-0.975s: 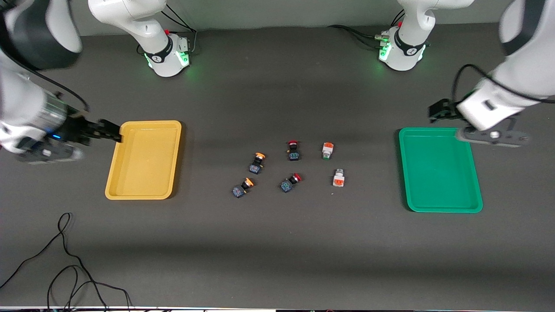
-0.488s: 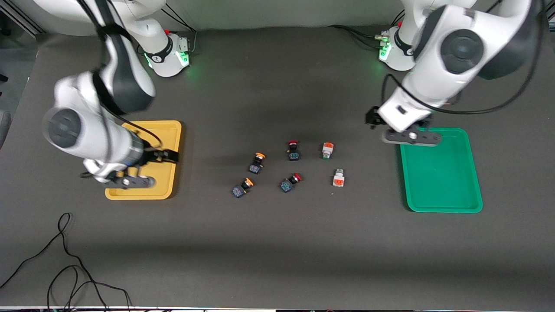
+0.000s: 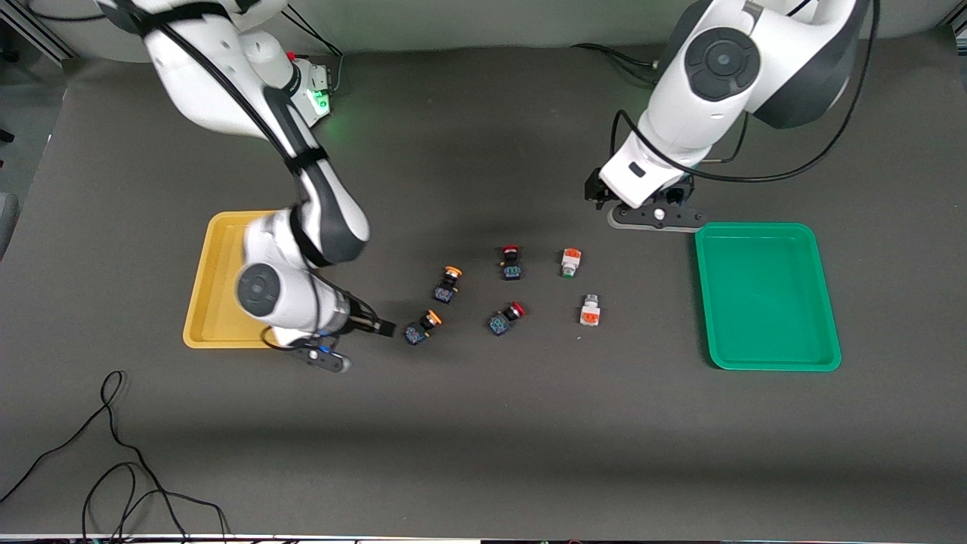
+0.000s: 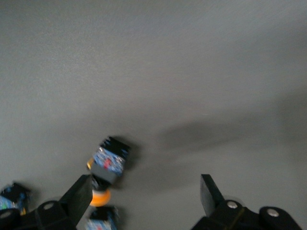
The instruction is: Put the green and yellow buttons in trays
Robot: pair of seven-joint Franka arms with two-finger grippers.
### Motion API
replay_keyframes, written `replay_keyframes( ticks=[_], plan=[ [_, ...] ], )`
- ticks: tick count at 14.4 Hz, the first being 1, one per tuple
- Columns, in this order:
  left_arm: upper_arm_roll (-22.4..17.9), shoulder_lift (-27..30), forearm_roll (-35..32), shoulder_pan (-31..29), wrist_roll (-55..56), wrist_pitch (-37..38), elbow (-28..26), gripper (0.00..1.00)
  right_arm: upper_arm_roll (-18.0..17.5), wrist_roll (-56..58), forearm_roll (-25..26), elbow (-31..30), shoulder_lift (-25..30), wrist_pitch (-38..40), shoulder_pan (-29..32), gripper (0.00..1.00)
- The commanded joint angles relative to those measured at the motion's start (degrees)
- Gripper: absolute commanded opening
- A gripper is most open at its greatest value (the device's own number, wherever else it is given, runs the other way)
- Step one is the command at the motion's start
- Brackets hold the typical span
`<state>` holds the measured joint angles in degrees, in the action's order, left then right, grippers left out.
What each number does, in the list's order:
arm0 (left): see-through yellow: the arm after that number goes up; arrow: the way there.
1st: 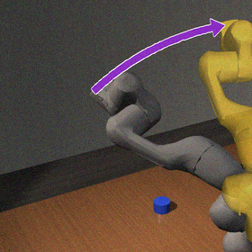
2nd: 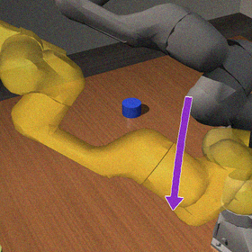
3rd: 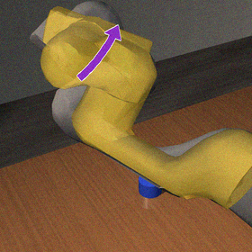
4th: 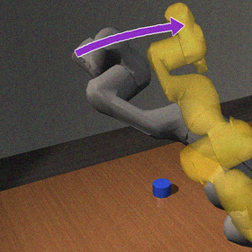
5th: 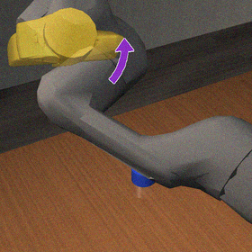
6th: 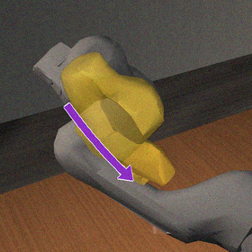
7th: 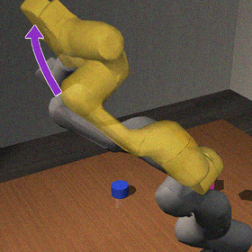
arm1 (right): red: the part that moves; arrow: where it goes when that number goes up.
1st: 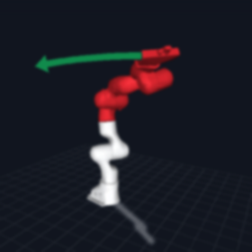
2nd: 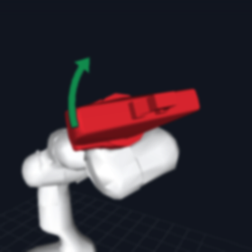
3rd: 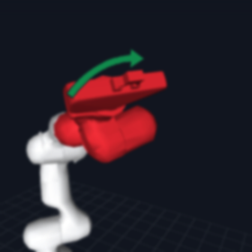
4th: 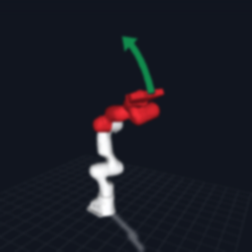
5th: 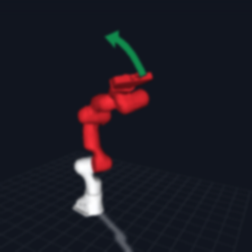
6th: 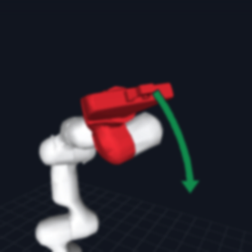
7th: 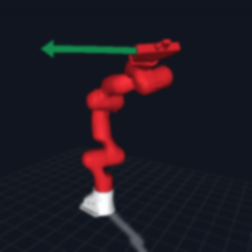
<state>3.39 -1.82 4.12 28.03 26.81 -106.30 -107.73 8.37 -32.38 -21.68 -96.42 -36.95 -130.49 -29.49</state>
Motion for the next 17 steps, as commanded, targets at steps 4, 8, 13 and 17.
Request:
replay_keyframes(
  ticks=[4,8,13,17],
  plan=[
    [-0.75,-2.73,0.36,3.69,5.08,-18.56,-14.16,1.0,0.51,-11.91,-2.57,4.65,-7.33,-7.31,-4.42,1.0],
    [-0.84,-13.27,-0.43,5.46,7.03,-30.52,-14.53,1.0,0.42,-12.0,-2.57,4.39,-9.45,-10.05,-4.7,0.96],
    [-0.84,-22.16,-5.26,6.16,6.94,-40.11,-14.53,1.0,0.51,-11.04,-2.4,4.75,-9.11,-9.61,-4.53,0.0],
    [-0.76,-24.2,-5.35,7.04,7.11,-41.89,-14.61,1.0,1.12,-10.95,-2.4,8.69,-8.05,-1.73,-2.86,0.0]
  ],
)
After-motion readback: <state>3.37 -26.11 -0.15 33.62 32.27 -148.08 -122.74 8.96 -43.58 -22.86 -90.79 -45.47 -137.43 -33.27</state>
